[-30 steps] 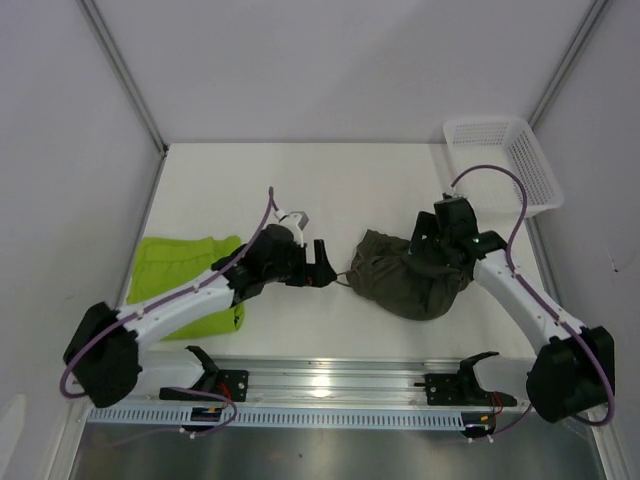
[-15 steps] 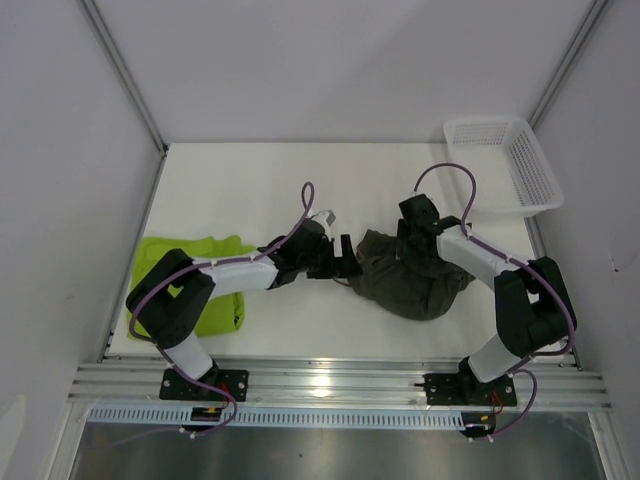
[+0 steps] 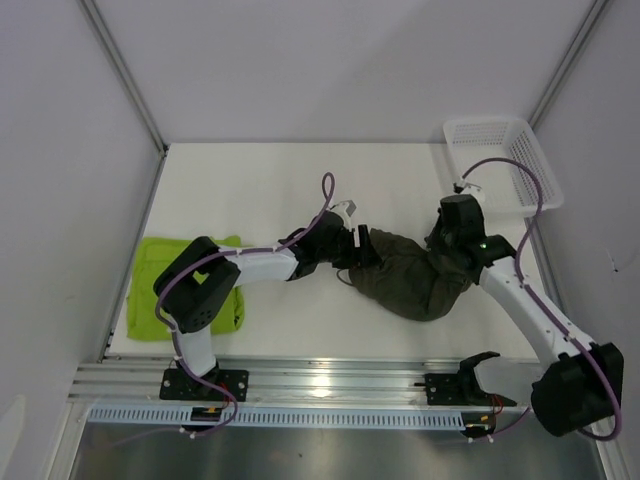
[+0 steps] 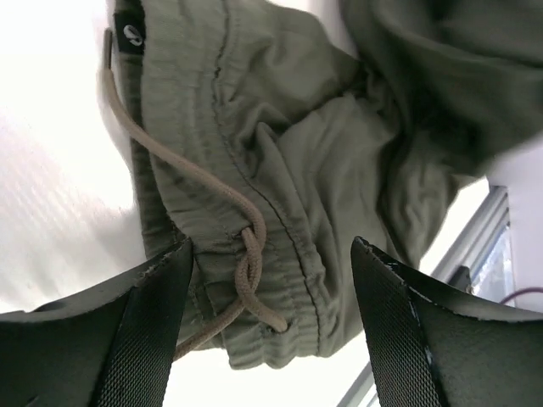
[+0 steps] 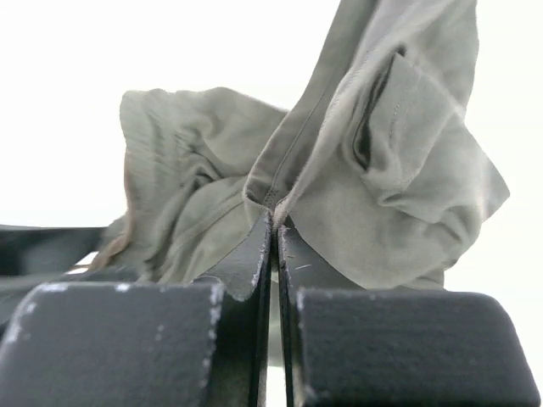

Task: Fold and stack the shorts
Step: Flatten the shorts out

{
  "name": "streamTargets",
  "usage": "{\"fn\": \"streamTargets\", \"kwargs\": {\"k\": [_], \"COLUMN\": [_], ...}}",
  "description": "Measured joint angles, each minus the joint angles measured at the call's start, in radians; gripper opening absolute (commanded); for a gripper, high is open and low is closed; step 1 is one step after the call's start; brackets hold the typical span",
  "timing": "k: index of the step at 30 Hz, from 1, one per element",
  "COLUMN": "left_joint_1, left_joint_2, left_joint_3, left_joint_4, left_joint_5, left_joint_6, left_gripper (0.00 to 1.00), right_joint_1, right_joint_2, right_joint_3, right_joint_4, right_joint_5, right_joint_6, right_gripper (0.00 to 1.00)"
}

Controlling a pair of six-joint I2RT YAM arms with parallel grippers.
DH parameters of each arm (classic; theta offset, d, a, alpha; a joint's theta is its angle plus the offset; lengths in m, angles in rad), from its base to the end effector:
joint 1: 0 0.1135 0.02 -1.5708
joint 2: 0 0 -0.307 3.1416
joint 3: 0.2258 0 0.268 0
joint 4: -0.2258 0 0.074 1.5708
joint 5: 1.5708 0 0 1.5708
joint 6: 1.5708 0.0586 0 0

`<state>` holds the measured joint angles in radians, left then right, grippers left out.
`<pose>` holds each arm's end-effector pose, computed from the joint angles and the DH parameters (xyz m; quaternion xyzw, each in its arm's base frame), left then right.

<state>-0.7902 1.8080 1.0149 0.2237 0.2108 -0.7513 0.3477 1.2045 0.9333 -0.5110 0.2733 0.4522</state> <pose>0.2930 -0.3133 0.1971 0.0675 0.8712 -0.3988 0.2782 0.2595 0.0772 0.2960 0.1000 0.9107 0.0323 0.3995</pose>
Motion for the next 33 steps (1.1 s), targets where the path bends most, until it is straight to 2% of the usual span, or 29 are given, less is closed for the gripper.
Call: {"fn": "streamTargets", "kwargs": {"k": [4,7,8,10,11,13,19,23,26,29,33], "left_joint_1": [-0.006,-0.008,-0.008,-0.008,-0.008,-0.008,0.008,0.122,0.304,0.454,0.459], "left_joint_2": [0.018,0.018,0.018,0.018,0.019,0.032,0.06,-0.006,-0.12,-0.286,-0.506], "left_joint_3": [0.01,0.01,0.01,0.01,0.01,0.016,0.035,0.036,0.023,-0.021,-0.151], "left_joint_4": [-0.024,-0.035,-0.035,-0.032,-0.029,-0.024,-0.038,-0.098,-0.124,-0.163,-0.161], "left_joint_5": [-0.035,-0.054,-0.055,-0.049,-0.045,-0.03,-0.005,0.026,0.043,-0.02,-0.056], "left_joint_6": [0.0,0.0,0.0,-0.003,-0.003,-0.003,0.011,0.02,0.029,0.062,0.09], "left_gripper": [0.72,0.6,0.48,0.33,0.17,0.0,0.0,0.0,0.0,0.0,0.0], "right_joint_1": [-0.038,-0.069,-0.08,-0.099,-0.107,-0.124,-0.192,-0.257,-0.256,-0.244,-0.202], "right_joint_2": [-0.111,-0.163,-0.18,-0.21,-0.229,-0.274,-0.373,-0.348,-0.351,-0.379,-0.475], "right_joint_3": [-0.002,-0.002,-0.004,-0.008,-0.016,-0.042,-0.115,-0.12,-0.119,-0.118,-0.214], "right_joint_4": [-0.028,-0.066,-0.077,-0.092,-0.095,-0.101,-0.104,-0.087,-0.082,-0.091,-0.073], "right_joint_5": [0.0,-0.002,-0.005,-0.008,-0.008,-0.009,-0.061,-0.159,-0.218,-0.266,-0.342], "right_joint_6": [0.003,0.003,0.004,0.005,0.008,0.015,0.03,0.037,0.045,0.051,0.095], "right_gripper": [0.0,0.0,0.0,0.0,0.0,0.0,0.0,0.0,0.0,0.0,0.0]}}
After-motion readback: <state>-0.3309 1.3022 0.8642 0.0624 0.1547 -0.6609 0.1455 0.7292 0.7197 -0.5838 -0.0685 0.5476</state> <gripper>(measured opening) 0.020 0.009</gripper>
